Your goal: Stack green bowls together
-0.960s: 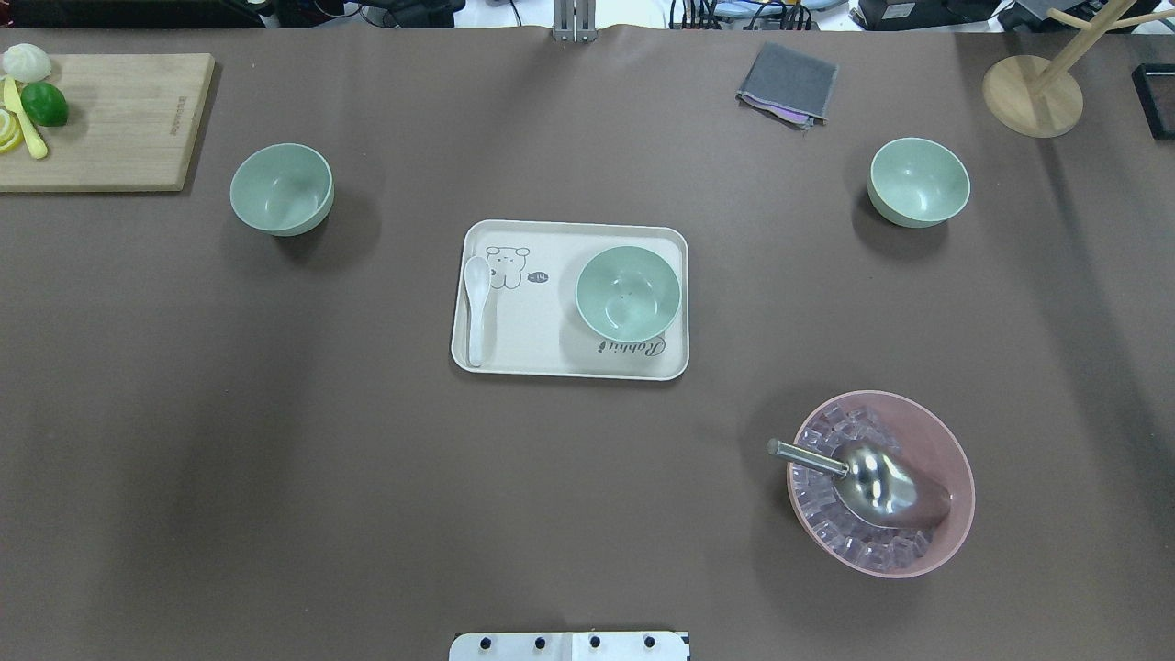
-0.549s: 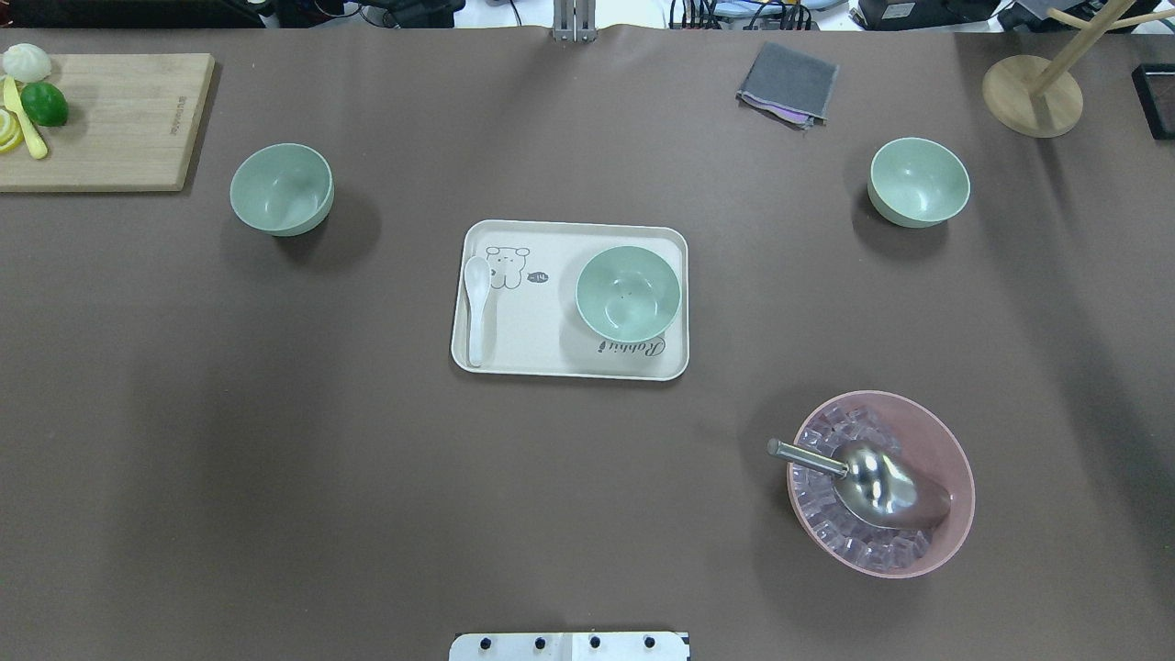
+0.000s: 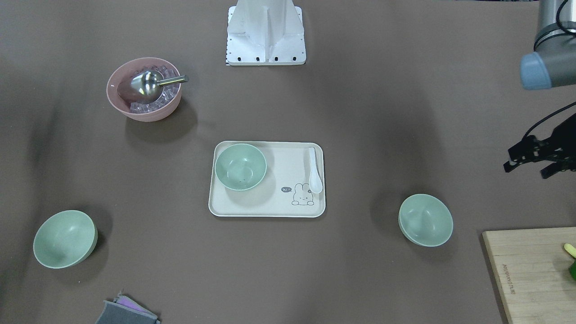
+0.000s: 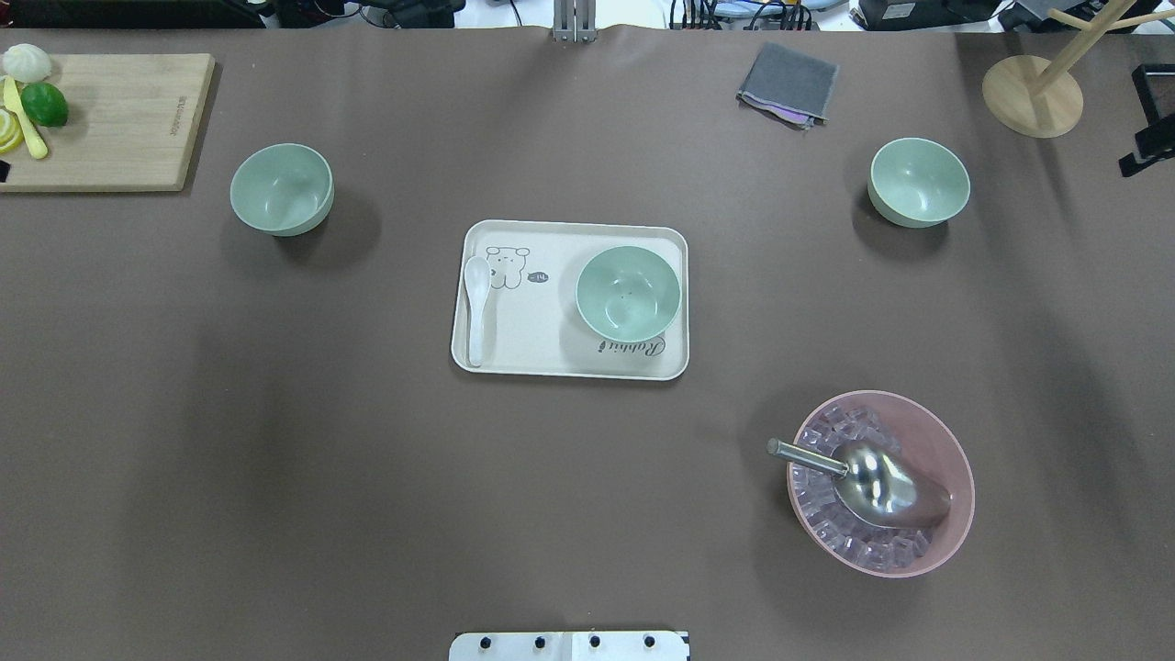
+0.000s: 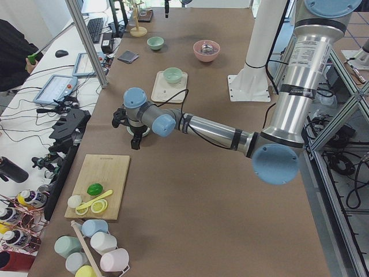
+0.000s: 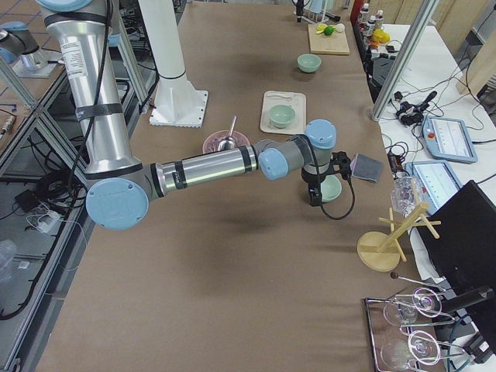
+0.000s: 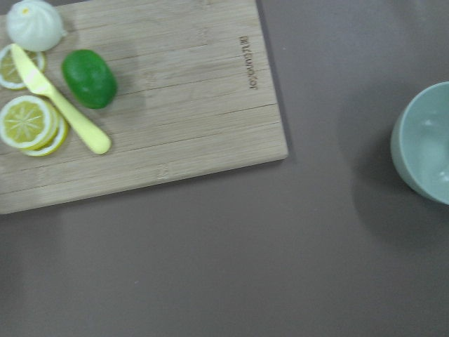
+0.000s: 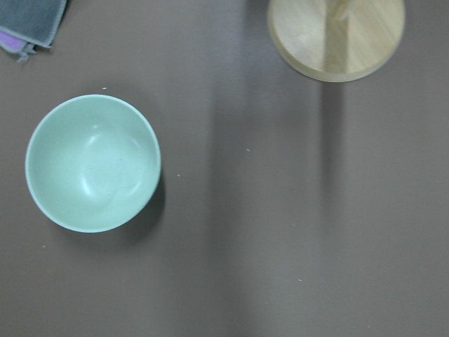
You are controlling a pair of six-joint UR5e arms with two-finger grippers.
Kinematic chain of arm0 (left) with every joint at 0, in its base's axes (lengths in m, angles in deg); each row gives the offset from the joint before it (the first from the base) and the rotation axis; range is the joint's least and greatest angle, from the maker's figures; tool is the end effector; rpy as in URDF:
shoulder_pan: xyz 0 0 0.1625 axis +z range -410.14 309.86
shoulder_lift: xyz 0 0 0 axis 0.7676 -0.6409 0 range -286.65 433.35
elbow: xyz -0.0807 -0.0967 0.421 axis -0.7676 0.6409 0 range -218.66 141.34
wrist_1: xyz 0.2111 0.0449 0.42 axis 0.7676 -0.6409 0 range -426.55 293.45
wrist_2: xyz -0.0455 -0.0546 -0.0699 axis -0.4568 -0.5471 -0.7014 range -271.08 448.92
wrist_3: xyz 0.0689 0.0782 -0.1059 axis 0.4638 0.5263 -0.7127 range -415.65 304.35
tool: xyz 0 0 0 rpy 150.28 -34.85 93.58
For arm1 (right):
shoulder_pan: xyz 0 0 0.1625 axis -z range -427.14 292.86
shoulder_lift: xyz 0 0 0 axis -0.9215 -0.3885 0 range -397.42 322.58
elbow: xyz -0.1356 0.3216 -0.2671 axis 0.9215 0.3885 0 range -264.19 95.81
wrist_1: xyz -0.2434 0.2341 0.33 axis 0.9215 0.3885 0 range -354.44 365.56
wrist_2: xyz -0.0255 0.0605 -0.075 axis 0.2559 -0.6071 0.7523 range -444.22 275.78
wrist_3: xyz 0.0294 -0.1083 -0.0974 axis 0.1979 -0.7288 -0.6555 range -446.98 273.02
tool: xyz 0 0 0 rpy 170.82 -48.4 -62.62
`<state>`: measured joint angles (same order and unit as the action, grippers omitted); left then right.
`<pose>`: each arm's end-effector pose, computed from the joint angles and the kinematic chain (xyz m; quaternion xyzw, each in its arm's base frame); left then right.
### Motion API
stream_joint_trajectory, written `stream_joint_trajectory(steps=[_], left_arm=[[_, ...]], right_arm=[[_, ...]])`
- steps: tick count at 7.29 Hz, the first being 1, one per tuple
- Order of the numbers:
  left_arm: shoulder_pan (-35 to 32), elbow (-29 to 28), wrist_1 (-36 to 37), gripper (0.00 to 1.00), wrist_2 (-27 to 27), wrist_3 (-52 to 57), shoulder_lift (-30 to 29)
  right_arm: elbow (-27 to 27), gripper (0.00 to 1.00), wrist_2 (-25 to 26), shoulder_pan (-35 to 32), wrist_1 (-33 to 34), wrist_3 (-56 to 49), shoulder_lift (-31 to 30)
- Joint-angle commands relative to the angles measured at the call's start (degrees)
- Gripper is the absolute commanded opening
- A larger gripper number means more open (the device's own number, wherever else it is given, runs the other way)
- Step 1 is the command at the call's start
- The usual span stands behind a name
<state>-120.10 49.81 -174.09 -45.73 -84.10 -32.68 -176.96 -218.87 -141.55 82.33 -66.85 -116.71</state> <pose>0.2129 -0.6680 0.5081 0.0828 0.4378 0.0393 0.8944 -0.1492 -0.6423 0.5383 0.0900 -0.4173 -0.0520 0.9028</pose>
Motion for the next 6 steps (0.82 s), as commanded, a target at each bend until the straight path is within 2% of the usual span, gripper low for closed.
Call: stream_joint_trajectory(steps=[1,3,4,6], left_arm=[[6.40,-7.33,-6.06,0.98,0.35,-6.96,-5.15],[6.85,-13.21,-14.25,0.98,0.44,-11.09,-6.98],[6.94,-16.02,-14.62,0.98,1.40,-11.10,-8.83],[9.40,-18.15,-14.54,0.97,6.23,-11.19,-11.12]], right_arm=[[1.54,1.00,-0.17,2.50,-4.08,1.74,0.27],[3.64,1.00,-0.78,2.95,-4.08,2.89,2.46],[3.56,1.00,-0.79,2.95,-4.17,2.81,2.99],[3.65,1.00,-0.61,2.95,-4.08,2.81,3.52]])
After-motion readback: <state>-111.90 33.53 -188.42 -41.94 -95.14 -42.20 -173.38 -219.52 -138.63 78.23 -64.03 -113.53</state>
